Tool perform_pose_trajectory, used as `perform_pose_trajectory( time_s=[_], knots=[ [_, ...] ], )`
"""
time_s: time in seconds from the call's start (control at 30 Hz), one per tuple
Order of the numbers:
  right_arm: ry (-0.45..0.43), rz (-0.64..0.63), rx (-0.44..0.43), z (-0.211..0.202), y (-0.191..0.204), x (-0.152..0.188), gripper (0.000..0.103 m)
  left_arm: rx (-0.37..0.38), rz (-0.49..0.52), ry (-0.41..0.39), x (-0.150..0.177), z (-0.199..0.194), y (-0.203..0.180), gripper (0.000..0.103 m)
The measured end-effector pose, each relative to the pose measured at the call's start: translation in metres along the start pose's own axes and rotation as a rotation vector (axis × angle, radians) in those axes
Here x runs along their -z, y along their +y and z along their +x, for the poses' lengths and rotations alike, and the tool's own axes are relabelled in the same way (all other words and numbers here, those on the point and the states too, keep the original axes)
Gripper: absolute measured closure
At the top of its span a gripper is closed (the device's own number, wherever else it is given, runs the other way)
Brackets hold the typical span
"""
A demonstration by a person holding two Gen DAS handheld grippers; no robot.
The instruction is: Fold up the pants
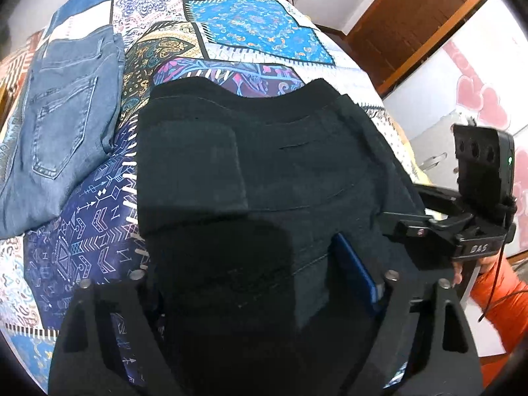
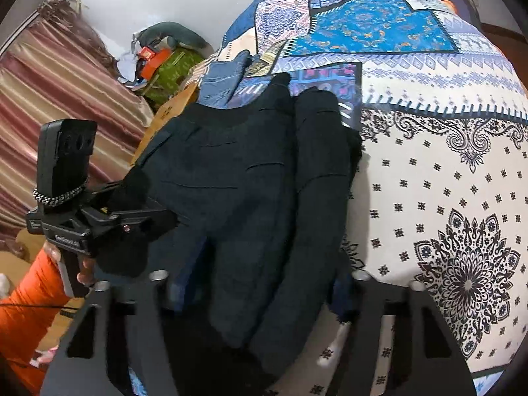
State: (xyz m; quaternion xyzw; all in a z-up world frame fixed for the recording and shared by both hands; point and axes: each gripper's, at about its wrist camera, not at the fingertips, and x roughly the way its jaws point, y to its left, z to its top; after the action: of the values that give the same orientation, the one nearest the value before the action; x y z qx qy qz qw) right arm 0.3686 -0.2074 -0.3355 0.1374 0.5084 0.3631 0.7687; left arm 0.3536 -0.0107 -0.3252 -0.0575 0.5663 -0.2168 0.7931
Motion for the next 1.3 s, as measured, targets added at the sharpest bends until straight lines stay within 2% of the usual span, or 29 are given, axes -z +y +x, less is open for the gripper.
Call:
perform_pose_trajectory(
  time_s=[0.03, 0.13, 0.2, 0.3, 0.67, 0.8, 1.07, 1.17, 1.3],
  knots=[
    [-0.002, 0.000, -0.006, 0.000, 0.001, -0.001, 0.064, 0.005, -0.011, -0.002, -0.001, -0.001, 0.001, 0.025],
    [-0.015, -0.036, 0.008, -0.005, 0.011, -0.003, 0.075, -0.024, 0.016, -0.025, 0.000, -0.010, -0.005, 0.043],
    [-0.034, -0.067, 0.024, -0.011, 0.021, -0.003, 0.078, -0.081, 0.059, -0.069, 0.003, -0.022, -0.017, 0.061],
    [-0.069, -0.106, 0.029, -0.022, 0.038, -0.004, 0.080, -0.114, 0.097, -0.113, 0.008, -0.037, -0.031, 0.070],
    [-0.220, -0.237, 0.018, -0.078, 0.108, -0.006, 0.080, -0.150, 0.134, -0.306, 0.027, -0.122, -0.055, 0.073],
    [-0.269, -0.302, 0.024, -0.084, 0.140, -0.013, 0.080, -0.195, 0.140, -0.392, 0.032, -0.159, -0.053, 0.073],
    [-0.320, -0.363, -0.013, -0.064, 0.181, -0.049, 0.080, -0.260, 0.100, -0.482, 0.020, -0.206, -0.021, 0.073],
    [-0.332, -0.380, -0.027, -0.051, 0.192, -0.068, 0.080, -0.291, 0.077, -0.515, 0.007, -0.221, 0.004, 0.073],
    [-0.336, -0.394, -0.044, -0.025, 0.203, -0.104, 0.080, -0.289, 0.010, -0.546, -0.013, -0.237, 0.041, 0.073]
  ],
)
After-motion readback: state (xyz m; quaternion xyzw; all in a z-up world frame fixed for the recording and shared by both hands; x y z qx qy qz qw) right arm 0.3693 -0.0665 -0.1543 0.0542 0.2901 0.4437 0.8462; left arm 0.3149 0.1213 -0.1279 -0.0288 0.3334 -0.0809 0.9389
